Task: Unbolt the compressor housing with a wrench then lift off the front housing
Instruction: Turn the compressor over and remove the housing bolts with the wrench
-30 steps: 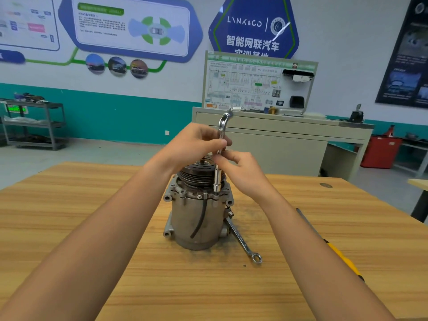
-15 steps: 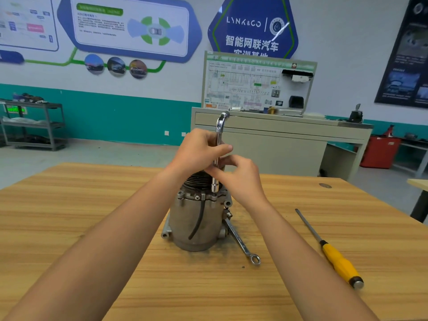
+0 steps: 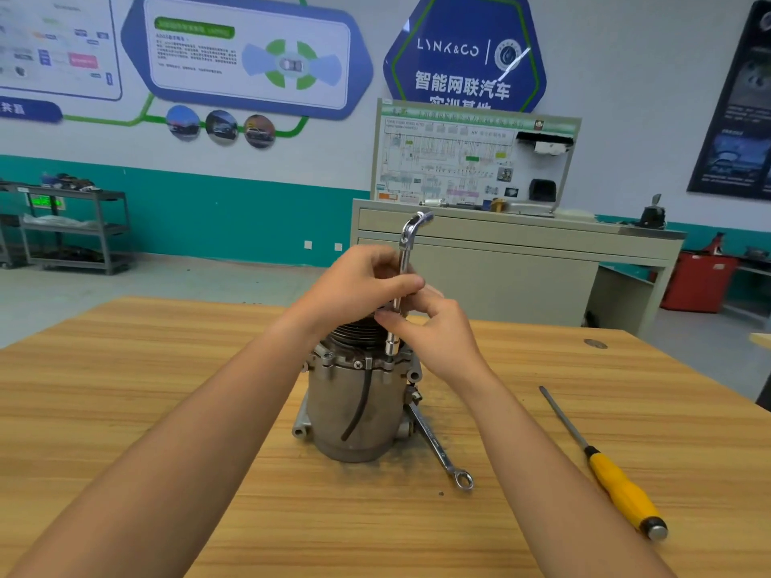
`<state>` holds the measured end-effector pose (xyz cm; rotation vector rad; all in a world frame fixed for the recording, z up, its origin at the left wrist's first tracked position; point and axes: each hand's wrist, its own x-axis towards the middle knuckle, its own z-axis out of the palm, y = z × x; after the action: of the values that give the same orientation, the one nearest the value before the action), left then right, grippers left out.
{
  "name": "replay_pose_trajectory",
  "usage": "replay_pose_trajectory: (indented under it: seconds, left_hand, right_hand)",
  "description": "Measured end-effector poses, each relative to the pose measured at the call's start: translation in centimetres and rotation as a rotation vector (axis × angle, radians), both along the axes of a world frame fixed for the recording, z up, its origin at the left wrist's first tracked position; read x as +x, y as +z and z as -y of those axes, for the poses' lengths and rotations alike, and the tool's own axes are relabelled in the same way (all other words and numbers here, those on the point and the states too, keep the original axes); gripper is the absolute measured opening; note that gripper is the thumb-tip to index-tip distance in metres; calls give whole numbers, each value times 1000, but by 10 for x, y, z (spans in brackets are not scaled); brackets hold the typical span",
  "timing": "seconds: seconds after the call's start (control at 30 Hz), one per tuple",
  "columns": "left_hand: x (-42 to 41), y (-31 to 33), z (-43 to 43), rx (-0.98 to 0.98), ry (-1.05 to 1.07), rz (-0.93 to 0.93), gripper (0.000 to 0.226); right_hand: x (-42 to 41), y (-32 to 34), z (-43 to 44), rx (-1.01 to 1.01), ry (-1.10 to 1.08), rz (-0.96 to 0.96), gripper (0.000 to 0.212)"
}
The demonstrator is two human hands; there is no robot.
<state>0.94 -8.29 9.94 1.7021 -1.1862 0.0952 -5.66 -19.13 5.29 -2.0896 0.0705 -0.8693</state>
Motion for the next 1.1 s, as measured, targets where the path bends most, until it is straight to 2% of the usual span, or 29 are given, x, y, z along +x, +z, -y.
replay_pose_trajectory:
  seconds: [0.07,0.1,0.17,0.23,0.27,0.37,0.43,0.57,0.67,0.77,0.87,0.9,0.97,1.1]
  left_hand:
    - [0,3,-7,44,-190,-144,15]
    - [0,4,-8,63,-211,-160,17]
    - [0,5,-7,38,-95,-89,15]
    - [-2,3,-2,-35,81,-2,15]
    - [-3,2,0,-74,128,14,18]
    - [-3,-3,5,-124,167,47,20]
    - [-2,-4,3,-98,102,9,9]
    - [5,1,-11,32,-184,-196,18]
    - [5,4,-10,8,-35,-78,13]
    - [0,2,3,-58,136,35,15]
    - [2,1,0,-45,73,34,11]
    - [3,1,-6,-21,-12,-22,10]
    - [6,2,-14,17,-142,-106,22]
    - [7,1,-13,-52,-117,-99,28]
  right_hand:
    - [-2,3,5,-11,84,-54,17]
    - [-3,5,6,-1,117,-86,21]
    - [-4,5,5,-28,108,-109,24]
    - [-3,0,3,-17,28,-37,16]
    - [-3,-1,-1,11,-21,17,13]
    - [0,-5,-6,-15,-138,127,20]
    - [1,-2,-8,-11,-134,121,12]
    - [-3,7,-5,45,-28,36,7]
    - [-7,8,-5,-7,-52,15,12]
    - [-5,5,-13,-119,-183,28,22]
    - [-4,8,-18,-212,-251,48,20]
    - [-5,10,-18,-211,-238,29,15]
    - [-9,18,-15,-195,-198,-38,5]
    - [-11,33,-11,-286,-150,-219,5]
